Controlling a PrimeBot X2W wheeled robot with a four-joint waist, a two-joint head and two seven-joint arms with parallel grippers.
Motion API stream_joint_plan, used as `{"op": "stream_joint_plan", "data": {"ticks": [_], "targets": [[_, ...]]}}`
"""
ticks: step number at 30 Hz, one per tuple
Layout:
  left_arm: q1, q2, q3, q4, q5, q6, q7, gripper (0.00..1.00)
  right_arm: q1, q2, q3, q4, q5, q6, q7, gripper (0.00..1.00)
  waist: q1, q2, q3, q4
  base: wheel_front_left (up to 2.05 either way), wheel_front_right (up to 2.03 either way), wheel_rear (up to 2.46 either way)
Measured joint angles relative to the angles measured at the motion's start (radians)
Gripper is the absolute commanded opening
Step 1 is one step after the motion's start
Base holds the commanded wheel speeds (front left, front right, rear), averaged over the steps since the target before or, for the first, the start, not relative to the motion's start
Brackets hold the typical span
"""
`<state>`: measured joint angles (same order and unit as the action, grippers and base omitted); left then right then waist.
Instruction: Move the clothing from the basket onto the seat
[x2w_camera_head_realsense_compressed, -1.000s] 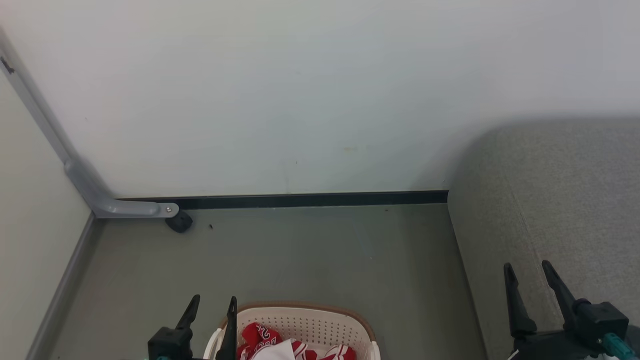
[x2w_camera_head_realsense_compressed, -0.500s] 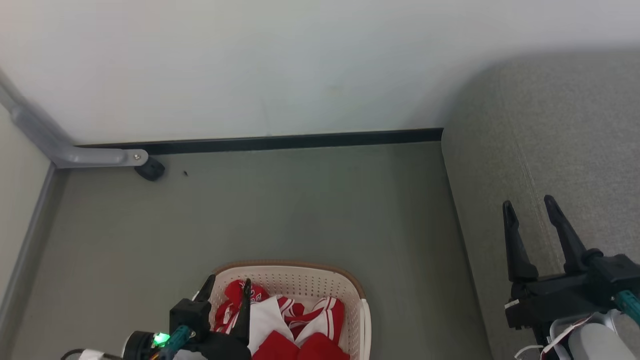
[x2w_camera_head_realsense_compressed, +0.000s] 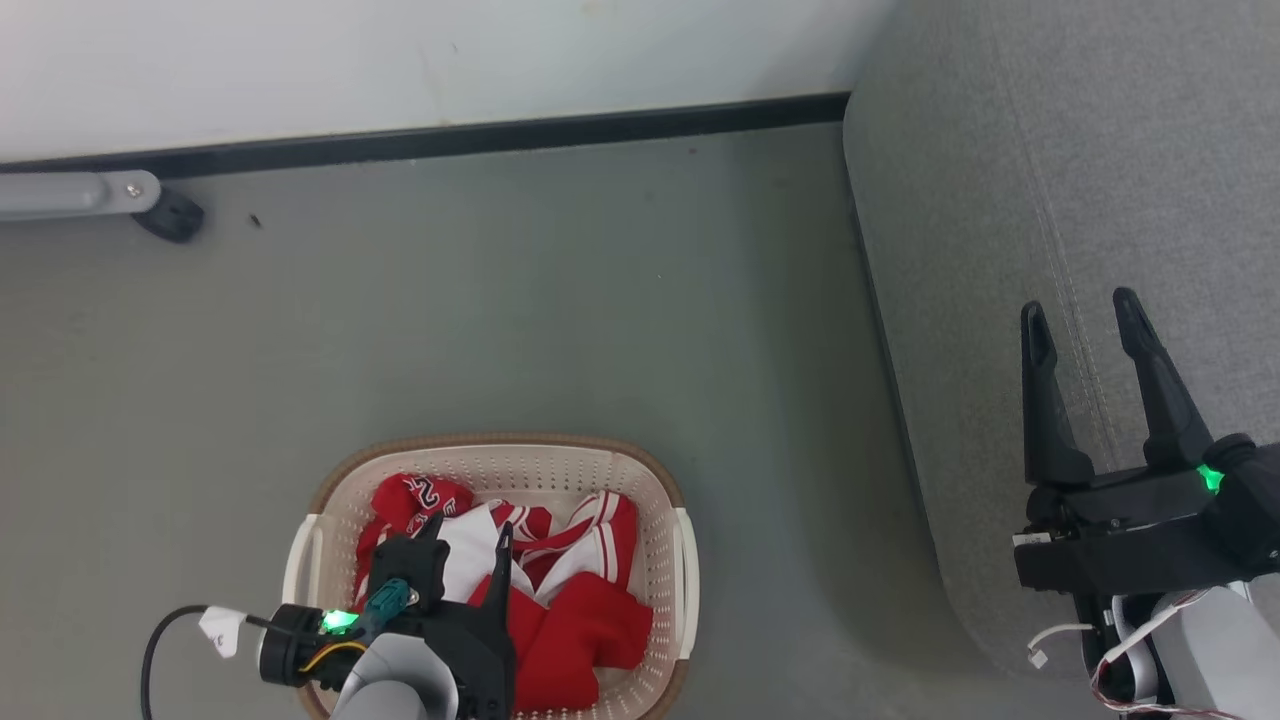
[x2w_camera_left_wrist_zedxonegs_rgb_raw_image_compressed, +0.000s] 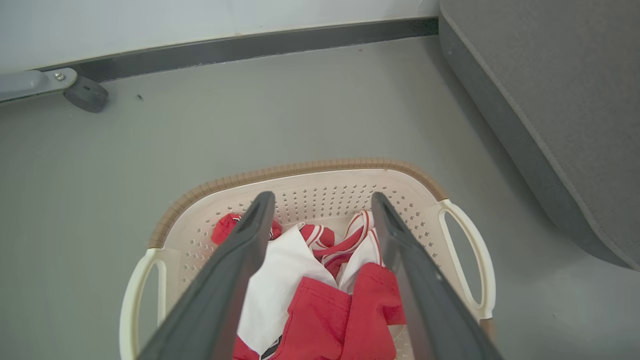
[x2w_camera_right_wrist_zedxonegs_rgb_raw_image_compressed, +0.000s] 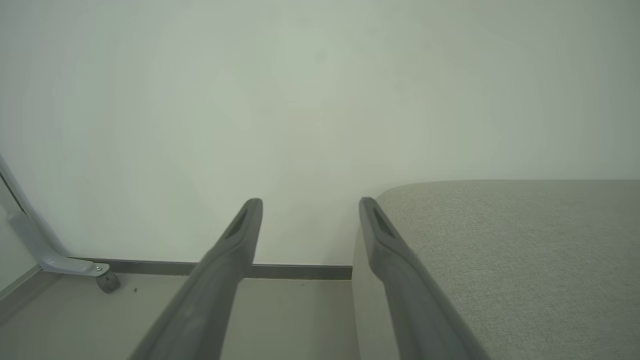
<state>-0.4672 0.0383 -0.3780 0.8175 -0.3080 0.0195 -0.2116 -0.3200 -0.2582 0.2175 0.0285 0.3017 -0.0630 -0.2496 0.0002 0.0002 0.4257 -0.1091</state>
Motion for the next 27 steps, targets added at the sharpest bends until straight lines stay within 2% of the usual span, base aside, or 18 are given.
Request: {"op": "stream_joint_plan", "data": {"ticks": [14, 27], "targets": [[-0.133, 0.001, -0.045, 0.117, -0.052, 0.006, 0.062, 1.0, -0.048, 0.014, -0.02, -0.131, -0.002, -0.008, -0.007, 1.0, 0.0, 0.0, 0.207, -0.09, 0.0, 0.0, 0.0], [-0.281, 0.001, -0.038, 0.188, -0.06, -0.012, 0.076, 1.0, -0.104, 0.034, -0.063, -0.259, -0.002, -0.016, -0.007, 1.0, -0.0001, 0.0001, 0.408, -0.149, 0.0, 0.0, 0.0]]}}
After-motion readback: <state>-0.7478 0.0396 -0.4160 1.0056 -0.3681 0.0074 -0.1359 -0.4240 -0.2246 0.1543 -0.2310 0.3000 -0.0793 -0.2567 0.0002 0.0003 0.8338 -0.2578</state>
